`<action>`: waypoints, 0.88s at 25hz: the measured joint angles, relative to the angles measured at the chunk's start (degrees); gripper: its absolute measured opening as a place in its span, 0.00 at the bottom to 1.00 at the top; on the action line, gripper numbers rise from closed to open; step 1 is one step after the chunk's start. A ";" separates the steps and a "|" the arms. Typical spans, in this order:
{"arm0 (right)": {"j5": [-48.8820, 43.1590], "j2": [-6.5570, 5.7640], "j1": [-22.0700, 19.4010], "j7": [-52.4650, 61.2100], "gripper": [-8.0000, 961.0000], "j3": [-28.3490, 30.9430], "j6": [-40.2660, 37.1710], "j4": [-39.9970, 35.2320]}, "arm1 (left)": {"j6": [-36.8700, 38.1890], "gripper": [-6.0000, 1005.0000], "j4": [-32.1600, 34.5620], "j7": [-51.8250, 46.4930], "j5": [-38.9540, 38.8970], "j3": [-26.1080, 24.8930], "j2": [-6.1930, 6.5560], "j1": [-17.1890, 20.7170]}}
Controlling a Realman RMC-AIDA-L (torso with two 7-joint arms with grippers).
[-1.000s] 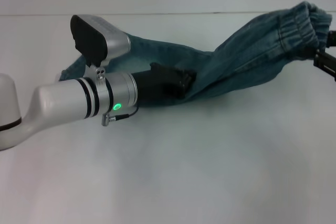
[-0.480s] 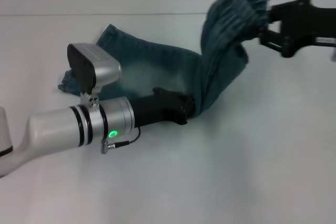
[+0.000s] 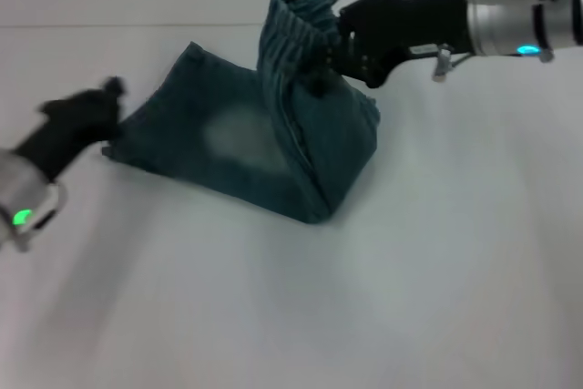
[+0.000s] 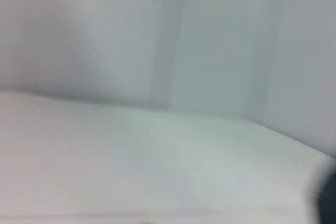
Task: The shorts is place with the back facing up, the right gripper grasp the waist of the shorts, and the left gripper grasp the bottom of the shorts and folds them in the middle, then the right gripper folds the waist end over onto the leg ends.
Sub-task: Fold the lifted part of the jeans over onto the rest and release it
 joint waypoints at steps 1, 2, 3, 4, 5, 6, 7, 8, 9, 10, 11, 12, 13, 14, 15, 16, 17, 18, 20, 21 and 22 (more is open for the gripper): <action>-0.41 -0.02 1.25 -0.06 0.26 -0.62 1.22 0.99 | 1.67 0.01 1.26 0.31 -0.07 -2.71 0.13 1.87; -0.80 -0.02 2.31 -0.16 0.26 -1.32 2.45 2.12 | 2.97 0.01 2.14 0.51 -0.09 -4.18 0.16 3.00; -1.21 -0.02 3.69 -0.34 0.26 -2.35 4.22 3.56 | 4.68 0.01 3.14 0.74 -0.09 -5.61 0.17 4.38; -1.33 0.01 4.61 -0.50 0.27 -3.07 5.19 4.50 | 6.62 0.01 4.18 0.86 -0.11 -7.08 0.14 6.02; -1.43 0.03 5.87 -0.66 0.27 -4.10 6.80 5.86 | 8.83 0.01 5.02 0.92 -0.11 -8.49 0.05 7.69; -1.47 0.06 6.95 -0.76 0.27 -5.01 8.13 6.99 | 10.51 0.01 5.47 0.93 -0.11 -9.64 0.01 8.88; -1.48 0.06 8.18 -0.79 0.27 -6.10 9.63 8.27 | 12.41 0.01 5.68 0.94 -0.11 -10.89 -0.03 10.11; -1.49 0.06 9.54 -0.83 0.28 -7.30 11.05 9.91 | 14.33 0.01 5.80 0.95 -0.09 -12.21 -0.07 11.39; -1.51 0.08 10.89 -0.88 0.28 -8.46 12.31 11.39 | 15.47 0.01 5.78 0.95 0.01 -13.14 -0.12 12.09; -1.54 0.10 12.33 -1.01 0.28 -9.65 13.79 13.11 | 16.26 0.01 5.74 0.96 0.11 -13.83 -0.15 12.72; -1.55 0.20 13.71 -1.14 0.29 -10.80 15.31 14.68 | 17.31 0.01 5.62 0.96 0.28 -14.52 -0.18 13.41; -1.56 0.32 14.74 -1.24 0.29 -11.70 16.75 15.82 | 18.01 0.01 5.49 0.97 0.42 -14.87 -0.22 14.03; -1.56 0.47 15.82 -1.29 0.29 -12.80 18.62 17.08 | 18.59 0.01 5.41 0.97 0.50 -15.08 -0.25 14.52; -1.57 0.64 16.79 -1.33 0.29 -14.06 20.40 18.30 | 19.19 0.01 5.28 0.97 0.55 -15.13 -0.27 14.92; -1.54 0.70 17.79 -1.47 0.30 -15.33 22.01 19.47 | 19.94 0.01 5.08 0.98 0.60 -15.17 -0.29 15.42; -1.38 0.74 18.52 -1.88 0.30 -16.31 22.94 20.29 | 20.53 0.01 4.84 0.98 0.65 -15.20 -0.31 15.86; -1.18 0.76 19.09 -2.35 0.30 -17.01 23.58 20.92 | 20.85 0.01 4.68 0.98 0.67 -15.22 -0.31 16.15; -0.76 0.84 19.40 -3.06 0.31 -17.37 23.88 21.19 | 21.05 0.01 4.50 0.99 0.68 -15.24 -0.31 16.38; 0.02 1.02 19.76 -4.24 0.31 -18.19 25.07 21.40 | 21.23 0.02 4.09 1.00 0.71 -15.28 -0.31 16.63; 0.17 1.08 19.85 -4.27 0.31 -18.86 25.95 21.45 | 21.26 0.02 3.92 1.00 0.71 -15.28 -0.30 16.67; 0.27 1.10 19.90 -4.21 0.32 -19.61 26.79 21.52 | 21.28 0.02 3.81 1.01 0.71 -15.30 -0.30 16.68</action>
